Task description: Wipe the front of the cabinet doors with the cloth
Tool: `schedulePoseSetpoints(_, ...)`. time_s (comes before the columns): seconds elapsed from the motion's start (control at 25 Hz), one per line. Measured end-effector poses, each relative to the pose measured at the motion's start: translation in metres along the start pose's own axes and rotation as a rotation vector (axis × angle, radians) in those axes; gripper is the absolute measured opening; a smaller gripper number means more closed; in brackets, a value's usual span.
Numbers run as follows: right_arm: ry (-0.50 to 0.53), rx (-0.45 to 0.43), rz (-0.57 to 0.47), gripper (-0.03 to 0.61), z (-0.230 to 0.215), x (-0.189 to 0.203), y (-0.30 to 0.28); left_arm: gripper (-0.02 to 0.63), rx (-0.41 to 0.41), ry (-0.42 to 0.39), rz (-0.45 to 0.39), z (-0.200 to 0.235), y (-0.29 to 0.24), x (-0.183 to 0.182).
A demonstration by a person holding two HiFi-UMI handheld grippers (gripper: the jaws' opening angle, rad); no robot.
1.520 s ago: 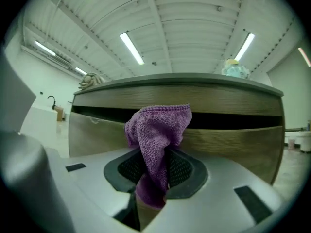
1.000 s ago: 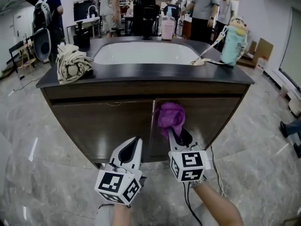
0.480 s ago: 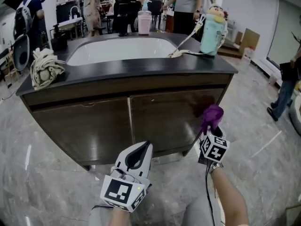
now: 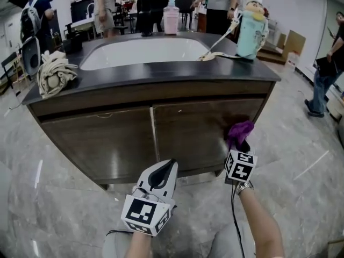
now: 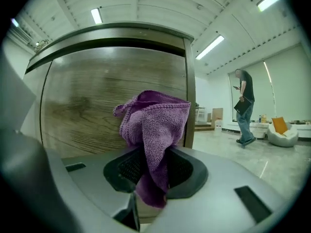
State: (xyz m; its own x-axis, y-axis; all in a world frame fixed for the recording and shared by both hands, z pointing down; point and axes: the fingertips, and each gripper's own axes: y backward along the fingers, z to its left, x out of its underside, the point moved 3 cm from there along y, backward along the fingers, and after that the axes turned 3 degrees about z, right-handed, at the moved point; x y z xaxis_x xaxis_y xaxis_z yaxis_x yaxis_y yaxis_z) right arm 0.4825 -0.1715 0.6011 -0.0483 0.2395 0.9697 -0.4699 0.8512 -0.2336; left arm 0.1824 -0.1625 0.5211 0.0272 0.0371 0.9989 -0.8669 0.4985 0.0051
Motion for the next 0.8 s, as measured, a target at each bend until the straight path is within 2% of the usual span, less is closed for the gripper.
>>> schedulePoseSetpoints(0.16,0.019,-0.090,-0.023,0.112,0.036,-0.004,0.009,0.003,-0.026,-0.006,0.014,0.007,0.002,0.003)
schedulePoseSetpoints(0.36,0.044,-0.237,-0.059,0.112,0.116,-0.018,0.028,0.003,-0.033,0.039,-0.015,0.015,0.005,-0.001)
schedulePoseSetpoints(0.52,0.085,-0.351,-0.068,0.112,0.183,-0.025,0.046,0.003,-0.071,0.059,-0.044,0.029,0.015,-0.009)
schedulePoseSetpoints(0.8,0.138,-0.475,-0.060,0.112,0.270,-0.020,0.063,0.003,-0.142,0.107,-0.088,0.056,0.034,-0.019)
